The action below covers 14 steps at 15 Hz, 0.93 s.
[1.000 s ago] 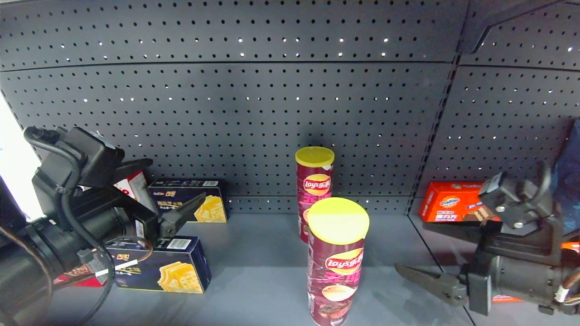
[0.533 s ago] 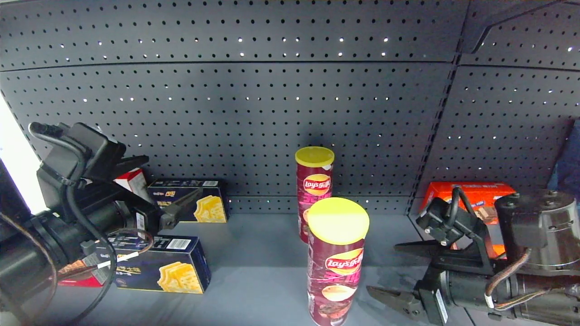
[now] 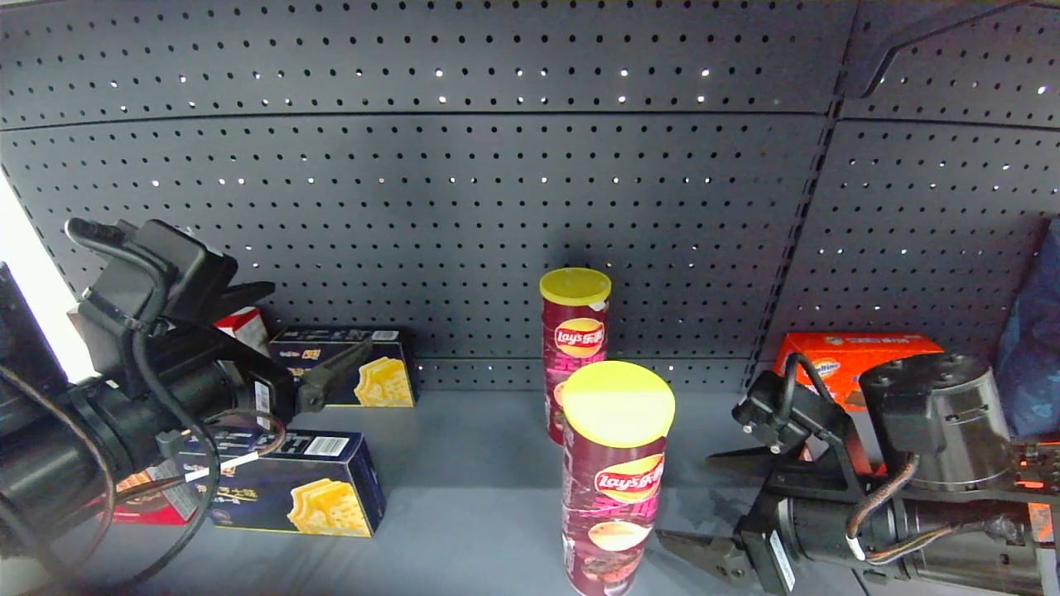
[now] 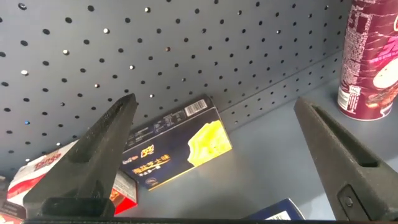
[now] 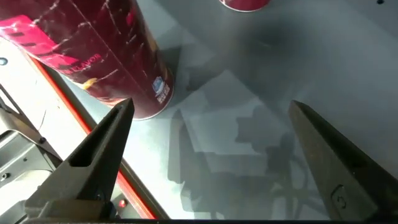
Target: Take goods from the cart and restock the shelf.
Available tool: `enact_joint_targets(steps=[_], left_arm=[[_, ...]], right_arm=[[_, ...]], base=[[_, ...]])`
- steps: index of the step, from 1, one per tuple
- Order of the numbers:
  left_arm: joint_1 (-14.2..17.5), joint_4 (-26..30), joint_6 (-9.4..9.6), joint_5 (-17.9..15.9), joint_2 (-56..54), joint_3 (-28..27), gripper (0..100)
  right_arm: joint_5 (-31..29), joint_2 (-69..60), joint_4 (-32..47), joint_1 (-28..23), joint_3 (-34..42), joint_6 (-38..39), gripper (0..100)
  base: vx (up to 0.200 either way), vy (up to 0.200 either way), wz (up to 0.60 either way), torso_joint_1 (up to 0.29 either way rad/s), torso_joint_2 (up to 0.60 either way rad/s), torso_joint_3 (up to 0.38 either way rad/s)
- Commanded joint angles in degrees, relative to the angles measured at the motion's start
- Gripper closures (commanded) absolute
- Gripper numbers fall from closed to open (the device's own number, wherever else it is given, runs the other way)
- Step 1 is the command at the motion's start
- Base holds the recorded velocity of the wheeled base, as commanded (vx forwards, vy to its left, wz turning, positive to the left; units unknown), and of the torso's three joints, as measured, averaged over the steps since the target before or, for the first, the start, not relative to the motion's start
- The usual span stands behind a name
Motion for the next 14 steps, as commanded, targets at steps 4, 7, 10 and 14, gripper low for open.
enact_joint_targets(steps=[4, 7, 10, 14], left_arm=[[0.94, -0.03, -0.08, -0.01, 0.25, 0.28, 0], [1.03, -0.03, -0.16, -0.01, 0.25, 0.37, 0], [1.03, -0.03, -0.25, -0.1, 0.25, 0.37, 0], [1.03, -0.03, -0.34, -0.1, 0.25, 0.37, 0]], right_arm=[[-0.03, 1.96, -0.03, 0.75, -0.94, -0.1, 0], [-0.12, 2.4, 0.05, 1.19, -1.21, -0.1, 0], [-0.12, 2.48, 0.05, 1.54, -1.12, -0.1, 0], [-0.12, 3.01, 0.05, 2.42, -0.94, -0.01, 0]], base=[[0.0, 0.0, 0.0, 0.0, 0.0, 0.0], [0.0, 0.0, 0.0, 0.0, 0.0, 0.0], [0.0, 0.0, 0.0, 0.0, 0.0, 0.0], [0.0, 0.0, 0.0, 0.0, 0.0, 0.0]])
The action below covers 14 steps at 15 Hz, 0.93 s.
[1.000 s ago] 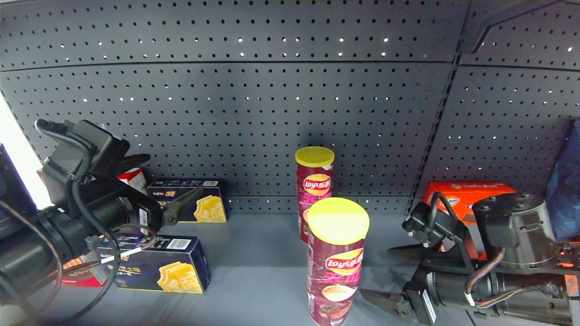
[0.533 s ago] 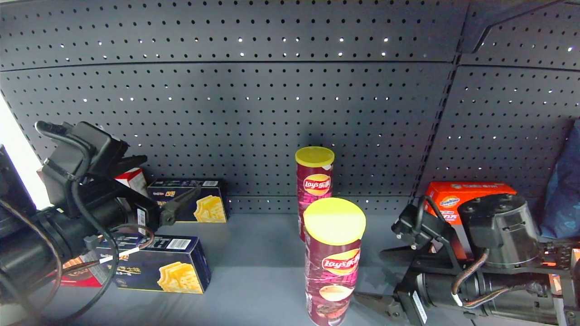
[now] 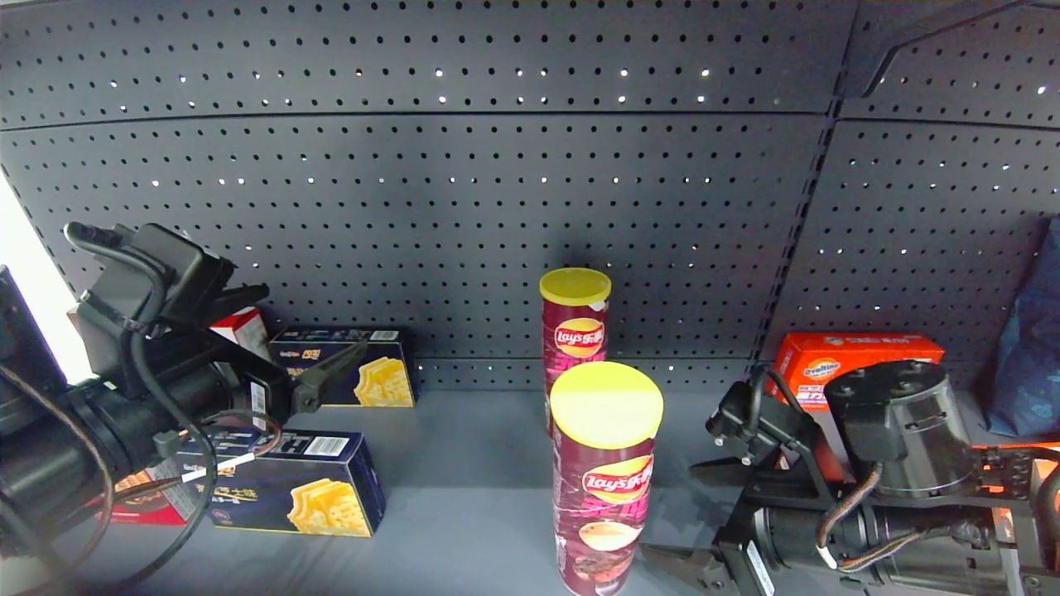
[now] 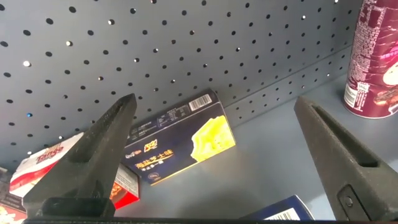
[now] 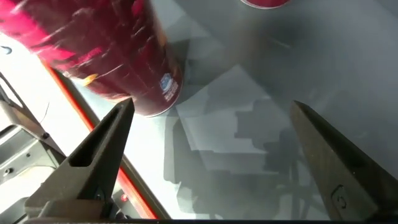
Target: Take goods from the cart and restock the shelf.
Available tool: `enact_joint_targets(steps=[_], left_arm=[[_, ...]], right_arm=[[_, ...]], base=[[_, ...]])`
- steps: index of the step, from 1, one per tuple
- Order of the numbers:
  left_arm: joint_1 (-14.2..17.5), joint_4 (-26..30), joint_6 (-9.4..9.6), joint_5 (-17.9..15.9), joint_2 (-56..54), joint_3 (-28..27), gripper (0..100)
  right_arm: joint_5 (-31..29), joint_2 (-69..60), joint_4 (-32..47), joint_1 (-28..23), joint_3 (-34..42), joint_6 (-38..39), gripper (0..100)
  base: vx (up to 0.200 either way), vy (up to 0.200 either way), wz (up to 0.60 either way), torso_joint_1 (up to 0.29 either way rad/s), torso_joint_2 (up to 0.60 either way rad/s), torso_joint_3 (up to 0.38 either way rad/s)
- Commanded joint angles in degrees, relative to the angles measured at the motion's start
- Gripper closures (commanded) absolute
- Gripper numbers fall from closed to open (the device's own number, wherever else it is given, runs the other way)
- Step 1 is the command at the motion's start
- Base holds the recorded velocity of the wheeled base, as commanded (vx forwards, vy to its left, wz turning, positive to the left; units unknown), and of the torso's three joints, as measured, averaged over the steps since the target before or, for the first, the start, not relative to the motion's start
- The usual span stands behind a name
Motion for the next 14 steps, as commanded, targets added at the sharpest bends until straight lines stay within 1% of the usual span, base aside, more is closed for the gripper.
enact_joint_targets(steps=[1, 6, 10, 14], left_arm=[[-0.03, -0.03, -0.01, 0.01, 0.1, 0.09, 0], [-0.03, -0.12, -0.1, 0.01, 0.1, 0.18, 0], [-0.03, -0.12, -0.1, 0.01, 0.1, 0.09, 0], [0.06, -0.12, -0.1, 0.01, 0.1, 0.0, 0]], right_arm=[[-0.01, 0.43, -0.08, 0.78, -0.1, -0.06, 0], [-1.07, 1.13, -0.08, 1.48, -0.27, 0.02, 0], [-1.15, -0.54, -0.08, 0.51, 0.43, 0.02, 0], [-1.15, 0.96, -0.08, 0.43, -0.36, 0.02, 0]], base=[[0.0, 0.0, 0.0, 0.0, 0.0, 0.0], [0.0, 0.0, 0.0, 0.0, 0.0, 0.0], [0.0, 0.0, 0.0, 0.0, 0.0, 0.0], [0.0, 0.0, 0.0, 0.0, 0.0, 0.0]])
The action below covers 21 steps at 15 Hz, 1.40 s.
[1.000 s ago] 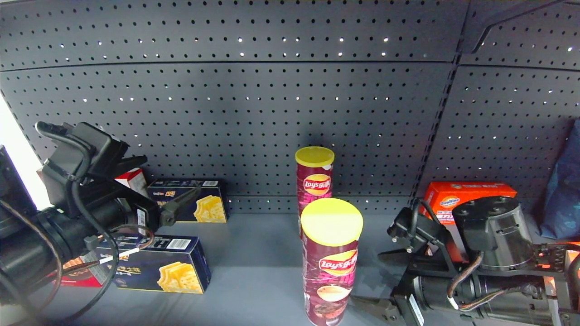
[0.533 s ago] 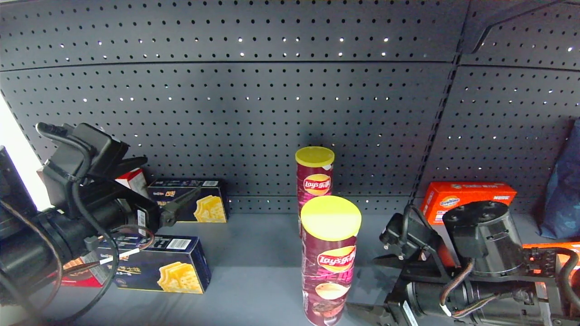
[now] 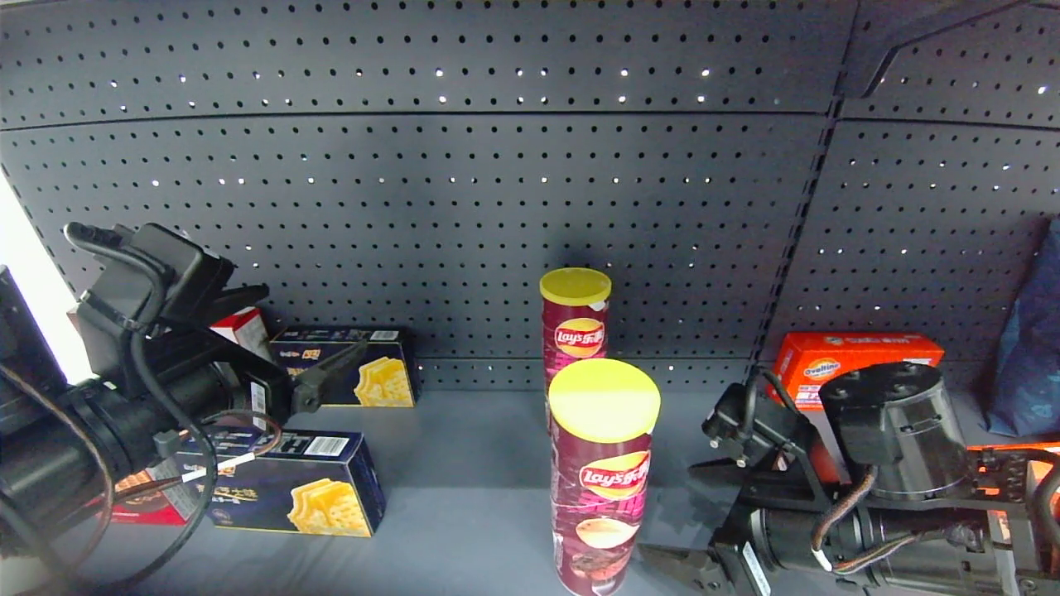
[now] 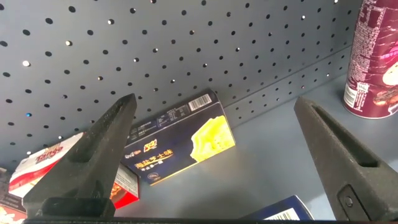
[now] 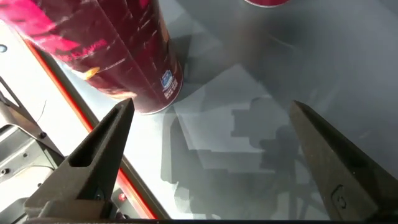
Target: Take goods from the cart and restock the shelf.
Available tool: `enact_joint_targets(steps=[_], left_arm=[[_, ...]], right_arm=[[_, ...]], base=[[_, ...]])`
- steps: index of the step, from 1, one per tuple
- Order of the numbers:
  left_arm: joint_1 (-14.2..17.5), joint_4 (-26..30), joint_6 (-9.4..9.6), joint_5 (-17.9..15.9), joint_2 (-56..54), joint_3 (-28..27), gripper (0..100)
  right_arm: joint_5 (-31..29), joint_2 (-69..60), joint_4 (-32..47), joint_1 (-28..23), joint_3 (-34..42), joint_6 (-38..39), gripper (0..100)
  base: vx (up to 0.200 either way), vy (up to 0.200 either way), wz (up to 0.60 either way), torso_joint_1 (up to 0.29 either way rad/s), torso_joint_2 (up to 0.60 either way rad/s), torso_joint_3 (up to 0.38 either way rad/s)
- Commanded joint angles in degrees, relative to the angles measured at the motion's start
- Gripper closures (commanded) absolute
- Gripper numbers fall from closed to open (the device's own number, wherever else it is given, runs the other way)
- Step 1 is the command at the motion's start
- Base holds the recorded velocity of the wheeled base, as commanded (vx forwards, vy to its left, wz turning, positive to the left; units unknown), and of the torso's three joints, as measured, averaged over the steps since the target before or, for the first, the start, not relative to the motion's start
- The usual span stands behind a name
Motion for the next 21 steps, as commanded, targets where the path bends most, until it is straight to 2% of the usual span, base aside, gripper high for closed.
enact_joint_targets(steps=[1, 17, 21], left_arm=[[0.04, -0.02, 0.01, 0.01, 0.08, -0.02, 0], [0.04, -0.11, -0.08, -0.08, 0.52, 0.07, 0], [0.04, -0.2, -0.08, -0.08, 0.17, 0.16, 0]], right_arm=[[0.02, 0.87, -0.01, 0.04, -0.44, 0.0, 0], [0.02, 3.77, -0.18, 1.09, -2.55, -0.09, 0], [-0.51, -2.56, -0.27, -1.46, -0.88, 0.09, 0]], base=[[0.0, 0.0, 0.0, 0.0, 0.0, 0.0], [0.0, 0.0, 0.0, 0.0, 0.0, 0.0], [0.0, 0.0, 0.0, 0.0, 0.0, 0.0]])
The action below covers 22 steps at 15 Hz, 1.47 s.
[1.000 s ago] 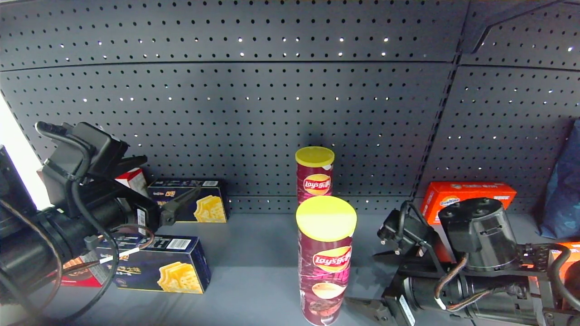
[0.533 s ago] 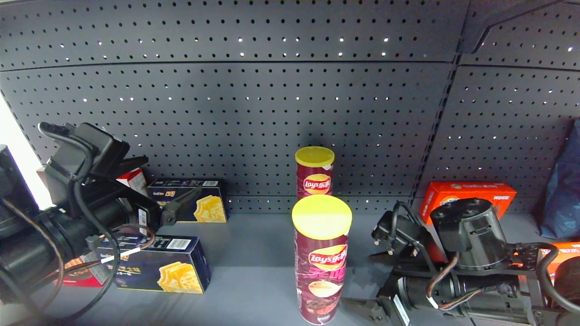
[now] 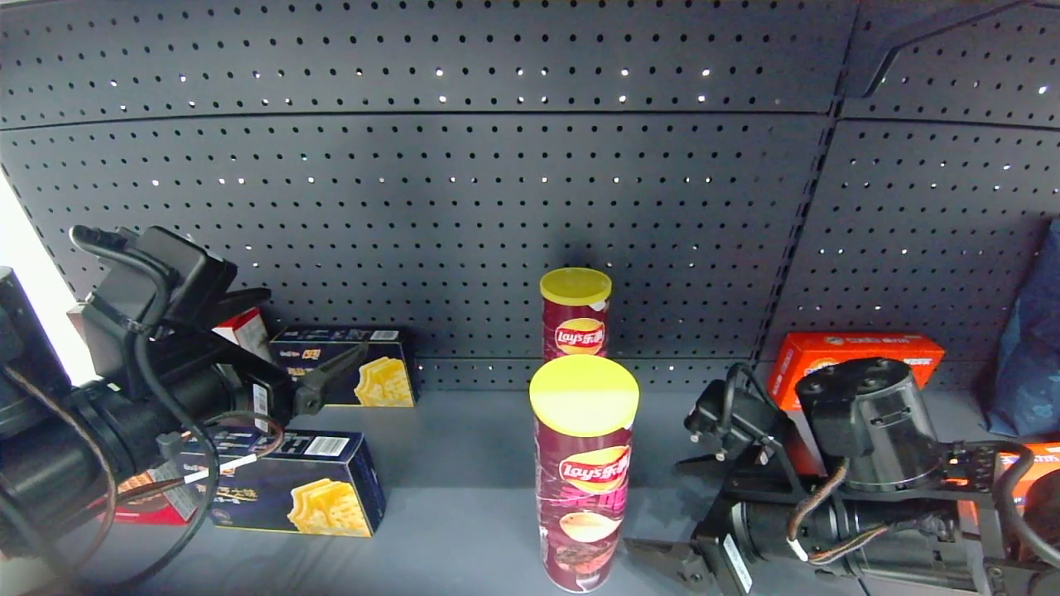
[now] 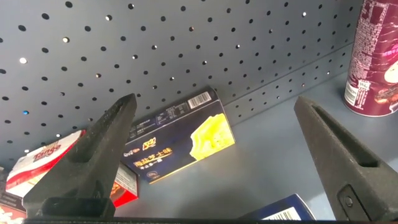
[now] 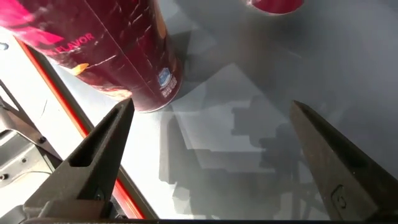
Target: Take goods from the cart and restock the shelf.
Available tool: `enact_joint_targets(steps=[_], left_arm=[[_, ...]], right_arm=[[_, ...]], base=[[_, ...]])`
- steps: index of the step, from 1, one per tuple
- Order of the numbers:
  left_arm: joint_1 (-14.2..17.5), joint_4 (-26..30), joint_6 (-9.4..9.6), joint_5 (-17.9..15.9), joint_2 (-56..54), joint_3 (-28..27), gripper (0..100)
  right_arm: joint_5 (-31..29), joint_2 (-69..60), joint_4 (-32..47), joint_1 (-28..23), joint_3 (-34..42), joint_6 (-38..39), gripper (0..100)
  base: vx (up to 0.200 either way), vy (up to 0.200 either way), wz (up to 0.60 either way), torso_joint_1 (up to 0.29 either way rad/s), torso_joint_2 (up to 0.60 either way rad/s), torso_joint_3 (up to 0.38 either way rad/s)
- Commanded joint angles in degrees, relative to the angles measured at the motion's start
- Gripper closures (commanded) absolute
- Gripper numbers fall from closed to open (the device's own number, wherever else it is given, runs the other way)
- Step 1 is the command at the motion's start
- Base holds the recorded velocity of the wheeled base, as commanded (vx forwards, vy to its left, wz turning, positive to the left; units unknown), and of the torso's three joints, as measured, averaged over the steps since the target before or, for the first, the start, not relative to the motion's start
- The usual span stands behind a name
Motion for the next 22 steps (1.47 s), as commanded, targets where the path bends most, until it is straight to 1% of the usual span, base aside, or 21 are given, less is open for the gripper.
enact_joint_targets(steps=[1, 3, 4, 5, 6, 7, 8, 9, 10, 11, 12, 13, 14, 15, 16, 17, 18, 19, 20, 21, 22], left_arm=[[0.0, -0.06, 0.01, 0.01, -0.3, -0.04, 0], [0.0, -0.06, 0.01, 0.01, -3.11, 0.14, 0], [0.0, 0.02, 0.01, 0.01, -4.34, 0.22, 0], [0.0, 0.11, -0.08, 0.01, -7.59, 0.58, 0], [0.0, 0.2, -0.08, -0.08, -9.7, 1.54, 0], [0.0, 0.2, -0.17, -0.08, -12.25, 2.77, 0], [0.0, 0.29, -0.25, -0.17, -14.45, 3.92, 0], [0.0, 0.29, -0.25, 0.09, -18.93, 7.34, 0], [0.0, 0.29, -0.25, 0.27, -21.3, 9.19, 0], [0.0, 0.82, -0.25, 1.32, -27.46, 13.58, 0], [0.0, 2.49, -0.25, 3.61, -31.67, 16.48, 0], [0.0, 5.3, -0.25, 5.72, -36.33, 19.38, 0], [-0.09, 9.52, -0.25, 6.6, -41.87, 22.9, 0], [-0.09, 14.97, -0.25, 6.6, -47.67, 25.01, 0], [-0.09, 22.08, -0.17, 6.6, -53.65, 25.89, 0], [-0.09, 30.43, -0.17, 6.6, -59.71, 25.36, 0], [-0.09, 34.13, -0.17, 6.6, -62.52, 24.83, 0], [-0.09, 42.65, -0.17, 6.6, -68.32, 23.25, 0], [-0.09, 46.69, -0.17, 6.6, -71.66, 22.64, 0], [-0.09, 48.1, -0.25, 6.69, -73.6, 22.9, 0], [-0.09, 48.19, -0.25, 6.51, -73.69, 22.99, 0]], right_arm=[[-0.71, -6.82, 0.01, -3.39, 1.44, 0.27, 0], [-2.38, -17.36, 0.1, -11.21, 2.14, 1.59, 0], [-2.64, -19.82, 0.1, -13.05, 2.76, 1.67, 0], [-2.82, -26.94, 0.27, -18.42, 5.13, 1.59, 0], [-2.9, -31.6, 0.27, -22.46, 7.24, 1.5, 0], [-4.66, -36.0, 0.27, -25.27, 9.53, 1.59, 0], [-6.16, -38.9, 0.27, -26.68, 11.2, 1.67, 0], [-8.71, -45.14, 0.45, -28.17, 15.15, 1.67, 0], [-9.5, -47.77, 0.45, -28.96, 17.17, 1.59, 0], [-10.73, -54.19, 0.53, -31.42, 22.09, 1.59, 0], [-10.9, -58.06, 0.53, -34.68, 24.99, 1.59, 0], [-10.55, -61.66, 0.62, -38.81, 27.72, 1.59, 0], [-10.11, -65.44, 0.8, -42.59, 30.62, 1.67, 0], [-9.76, -69.31, 1.24, -44.78, 33.7, 1.76, 0], [-9.67, -73.53, 2.2, -45.49, 36.42, 1.76, 0], [-9.67, -79.15, 6.42, -45.22, 37.04, 1.67, 0], [-9.67, -82.05, 10.03, -45.13, 37.04, 1.67, 0], [-9.67, -88.2, 18.55, -45.05, 37.04, 2.2, 0], [-8.71, -87.59, 18.11, -45.05, 37.04, 3.43, 0], [-4.93, -87.85, 18.73, -44.34, 37.04, 3.87, 0], [-2.9, -87.94, 21.8, -43.55, 37.04, 3.61, 0]], base=[[0.0, 0.0, 0.0, 0.0, 0.0, 0.0], [0.0, 0.0, 0.0, 0.0, 0.0, 0.0], [0.0, 0.0, 0.0, 0.0, 0.0, 0.0], [0.0, 0.0, 0.0, 0.0, 0.0, 0.0], [0.0, 0.0, 0.0, 0.0, 0.0, 0.0], [0.0, 0.0, 0.0, 0.0, 0.0, 0.0], [0.0, 0.0, 0.0, 0.0, 0.0, 0.0], [0.0, 0.0, 0.0, 0.0, 0.0, 0.0], [0.0, 0.0, 0.0, 0.0, 0.0, 0.0], [0.0, 0.0, 0.0, 0.0, 0.0, 0.0], [0.0, 0.0, 0.0, 0.0, 0.0, 0.0], [0.0, 0.0, 0.0, 0.0, 0.0, 0.0], [0.0, 0.0, 0.0, 0.0, 0.0, 0.0], [0.0, 0.0, 0.0, 0.0, 0.0, 0.0], [0.0, 0.0, 0.0, 0.0, 0.0, 0.0], [0.0, 0.0, 0.0, 0.0, 0.0, 0.0], [0.0, 0.0, 0.0, 0.0, 0.0, 0.0], [0.0, 0.0, 0.0, 0.0, 0.0, 0.0], [0.0, 0.0, 0.0, 0.0, 0.0, 0.0], [0.0, 0.0, 0.0, 0.0, 0.0, 0.0], [0.0, 0.0, 0.0, 0.0, 0.0, 0.0]])
